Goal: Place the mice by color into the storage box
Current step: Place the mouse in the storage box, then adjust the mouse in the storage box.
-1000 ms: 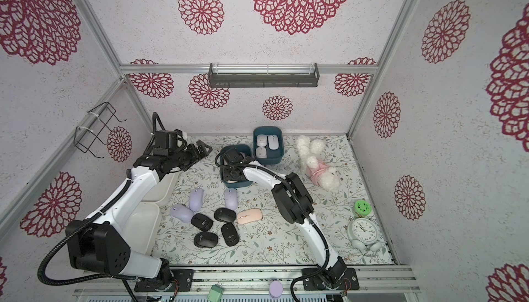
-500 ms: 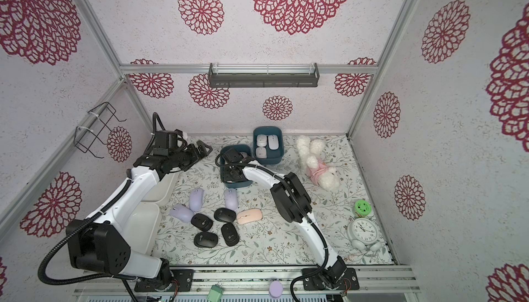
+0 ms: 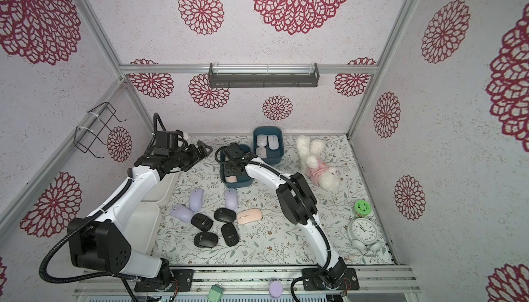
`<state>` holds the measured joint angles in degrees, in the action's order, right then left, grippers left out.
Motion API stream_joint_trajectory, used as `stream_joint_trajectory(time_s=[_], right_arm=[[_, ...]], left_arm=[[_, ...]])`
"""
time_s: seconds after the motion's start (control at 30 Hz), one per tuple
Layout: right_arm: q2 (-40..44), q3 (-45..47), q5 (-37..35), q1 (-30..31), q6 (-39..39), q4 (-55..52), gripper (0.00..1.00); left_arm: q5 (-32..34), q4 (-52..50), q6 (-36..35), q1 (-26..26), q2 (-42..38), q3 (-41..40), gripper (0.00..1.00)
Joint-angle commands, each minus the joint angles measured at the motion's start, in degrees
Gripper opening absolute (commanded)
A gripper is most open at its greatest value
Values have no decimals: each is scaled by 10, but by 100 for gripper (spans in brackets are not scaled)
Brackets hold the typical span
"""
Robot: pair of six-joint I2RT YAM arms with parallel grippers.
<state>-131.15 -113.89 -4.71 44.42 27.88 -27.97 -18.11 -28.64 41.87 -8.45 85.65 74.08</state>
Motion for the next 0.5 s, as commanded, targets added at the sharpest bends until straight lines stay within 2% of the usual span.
stream_joint_trajectory(time_s=[0.0,0.23,0.47], right_arm=[[-1,-29,-50,-10,-45,-2,52],[-49,-69,-65,-17,-81,12,46],[-92,-115,-89,-16,-101,-6,46]], left_arm=[[-1,0,1,4,8,1,98],[0,-3,0,5,16,2,98],[-1,-4,-2,7,19,4,98]])
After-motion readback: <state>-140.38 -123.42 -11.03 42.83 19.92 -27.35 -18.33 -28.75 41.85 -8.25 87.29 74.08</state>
